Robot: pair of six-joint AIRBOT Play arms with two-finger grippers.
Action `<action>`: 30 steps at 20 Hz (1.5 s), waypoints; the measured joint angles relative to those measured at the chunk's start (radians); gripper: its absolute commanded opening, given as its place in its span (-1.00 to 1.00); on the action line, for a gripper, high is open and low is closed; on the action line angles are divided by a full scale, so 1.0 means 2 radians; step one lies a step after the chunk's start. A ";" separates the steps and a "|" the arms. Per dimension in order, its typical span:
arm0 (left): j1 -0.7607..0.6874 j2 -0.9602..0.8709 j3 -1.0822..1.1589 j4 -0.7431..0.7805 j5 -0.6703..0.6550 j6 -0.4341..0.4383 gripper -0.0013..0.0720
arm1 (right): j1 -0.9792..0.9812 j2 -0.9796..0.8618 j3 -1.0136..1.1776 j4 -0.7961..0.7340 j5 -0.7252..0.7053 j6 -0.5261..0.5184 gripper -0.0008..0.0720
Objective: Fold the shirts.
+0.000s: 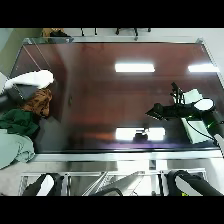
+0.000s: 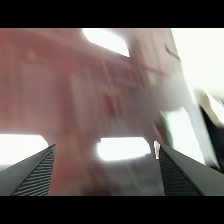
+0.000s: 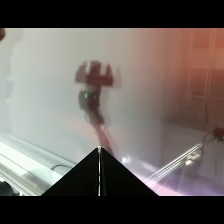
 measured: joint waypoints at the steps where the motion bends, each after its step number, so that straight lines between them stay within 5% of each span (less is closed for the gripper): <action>1: 0.000 -0.033 0.036 0.010 0.020 0.006 0.97 | 0.000 0.000 0.000 0.000 0.000 0.000 -0.92; 11: -0.020 -0.411 0.363 0.223 0.228 0.027 0.97 | 0.000 0.000 0.000 0.000 -0.001 0.000 -0.92; 19: -0.066 -0.598 0.464 0.432 0.273 0.019 0.97 | 0.000 -0.001 0.000 0.000 -0.002 0.000 -0.92; 20: -0.068 -0.607 0.467 0.441 0.277 0.017 0.69 | 0.000 -0.002 0.000 0.000 -0.002 0.000 -0.92; 22: -0.071 -0.621 0.472 0.453 0.283 0.006 -0.92 | 0.000 -0.004 0.000 0.000 -0.002 0.000 -0.92; 30: -0.081 -0.562 0.471 0.463 0.212 -0.029 -0.92 | 0.000 -0.010 0.000 0.000 -0.002 0.000 -0.92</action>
